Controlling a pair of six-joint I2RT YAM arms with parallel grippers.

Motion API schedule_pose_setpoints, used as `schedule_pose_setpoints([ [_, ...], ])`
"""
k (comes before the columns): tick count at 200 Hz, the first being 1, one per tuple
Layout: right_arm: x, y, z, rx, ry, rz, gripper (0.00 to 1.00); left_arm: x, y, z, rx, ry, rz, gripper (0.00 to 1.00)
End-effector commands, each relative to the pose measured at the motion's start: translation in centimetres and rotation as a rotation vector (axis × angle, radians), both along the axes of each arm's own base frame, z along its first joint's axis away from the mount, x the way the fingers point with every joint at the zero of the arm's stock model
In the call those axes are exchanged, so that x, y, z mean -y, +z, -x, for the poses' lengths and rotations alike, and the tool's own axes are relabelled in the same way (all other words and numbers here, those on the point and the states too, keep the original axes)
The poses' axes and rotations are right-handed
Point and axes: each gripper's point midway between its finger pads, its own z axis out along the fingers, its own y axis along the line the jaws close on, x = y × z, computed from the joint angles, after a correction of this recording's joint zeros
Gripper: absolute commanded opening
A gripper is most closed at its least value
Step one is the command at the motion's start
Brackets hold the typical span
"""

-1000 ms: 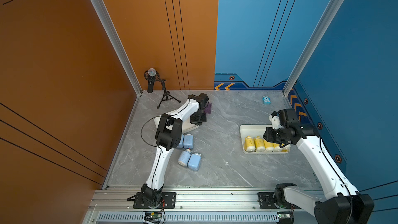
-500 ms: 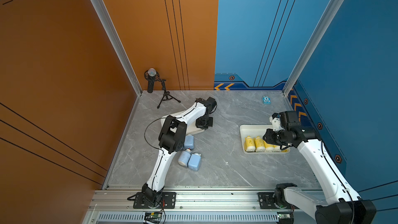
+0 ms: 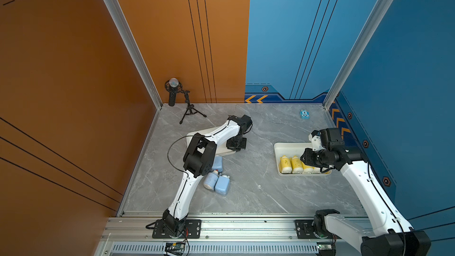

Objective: Place the pencil sharpeners by color into the storage box
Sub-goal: Adjust the storage box at the center of the board.

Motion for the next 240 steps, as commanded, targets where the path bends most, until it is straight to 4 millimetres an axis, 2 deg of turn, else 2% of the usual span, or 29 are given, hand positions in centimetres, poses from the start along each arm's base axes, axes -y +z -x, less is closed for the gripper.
schedule_pose_setpoints([
  [1,-0.3,0.2,0.3,0.015,-0.006,-0.027,0.32,-0.5,2.0,0.4,0.027,0.017,-0.011,0.17],
  [24,-0.3,0.1,0.4,0.014,-0.008,-0.027,0.32,-0.4,2.5,0.4,0.037,0.017,-0.006,0.25],
  [69,-0.4,0.6,0.4,0.03,-0.008,-0.037,0.32,-0.8,3.5,0.7,0.06,0.022,-0.015,0.34],
  [102,-0.6,0.8,0.4,0.036,-0.006,-0.043,0.33,-1.3,6.4,0.4,0.129,0.035,-0.003,0.41],
  [132,-0.7,0.8,0.3,0.034,0.002,-0.044,0.34,-1.9,9.6,1.0,0.182,0.046,0.025,0.45],
  [157,-0.9,0.6,0.0,0.026,0.01,-0.043,0.35,-3.1,11.6,2.8,0.2,0.046,0.041,0.49],
  [181,-1.1,0.6,-0.4,0.017,0.022,-0.039,0.35,-5.0,12.2,5.7,0.181,0.046,0.049,0.55],
  [214,-0.8,0.5,-1.0,0.008,0.026,-0.006,0.36,-8.1,11.5,9.6,0.139,0.062,0.034,0.64],
  [240,-0.7,0.2,-1.4,-0.01,0.035,0.006,0.36,-9.9,10.3,11.4,0.091,0.089,0.026,0.69],
])
